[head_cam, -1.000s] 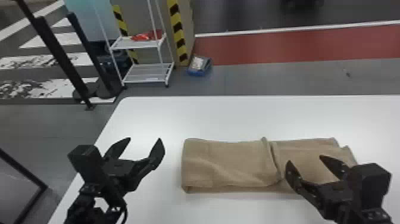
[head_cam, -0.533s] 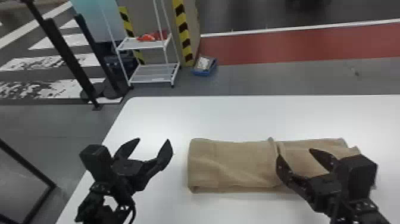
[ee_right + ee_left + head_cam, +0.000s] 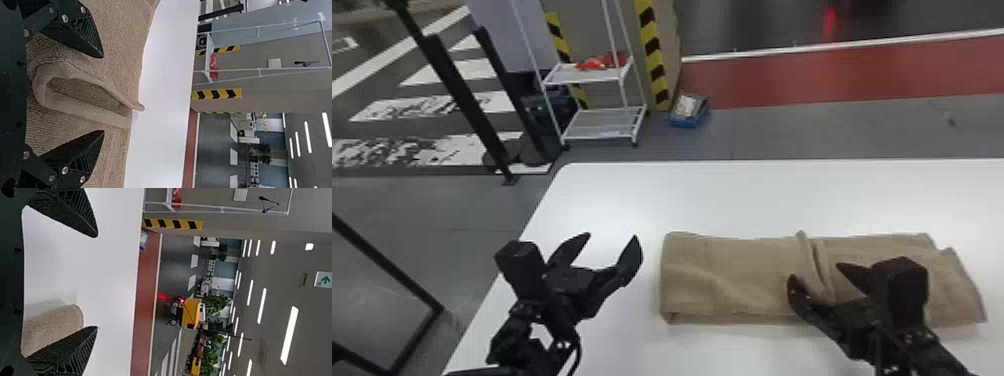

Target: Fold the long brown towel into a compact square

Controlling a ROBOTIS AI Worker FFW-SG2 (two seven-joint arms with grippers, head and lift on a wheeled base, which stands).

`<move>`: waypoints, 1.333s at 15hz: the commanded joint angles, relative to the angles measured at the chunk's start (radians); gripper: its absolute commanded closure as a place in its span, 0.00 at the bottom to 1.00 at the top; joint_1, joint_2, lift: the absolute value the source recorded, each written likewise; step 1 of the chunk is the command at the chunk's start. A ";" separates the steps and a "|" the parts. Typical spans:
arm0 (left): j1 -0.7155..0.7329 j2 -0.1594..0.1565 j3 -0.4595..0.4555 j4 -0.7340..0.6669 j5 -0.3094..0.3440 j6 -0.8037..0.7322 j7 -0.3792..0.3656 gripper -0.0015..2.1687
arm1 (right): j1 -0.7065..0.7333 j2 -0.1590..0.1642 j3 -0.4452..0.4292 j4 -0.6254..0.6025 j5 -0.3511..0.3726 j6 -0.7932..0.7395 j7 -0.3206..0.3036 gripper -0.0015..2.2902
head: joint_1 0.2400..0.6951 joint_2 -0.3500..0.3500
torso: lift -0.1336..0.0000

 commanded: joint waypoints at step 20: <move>-0.002 -0.006 0.009 0.031 0.000 -0.029 -0.025 0.04 | 0.012 0.007 -0.011 0.009 -0.006 -0.023 -0.012 0.60 | 1.00 0.87 | 0.12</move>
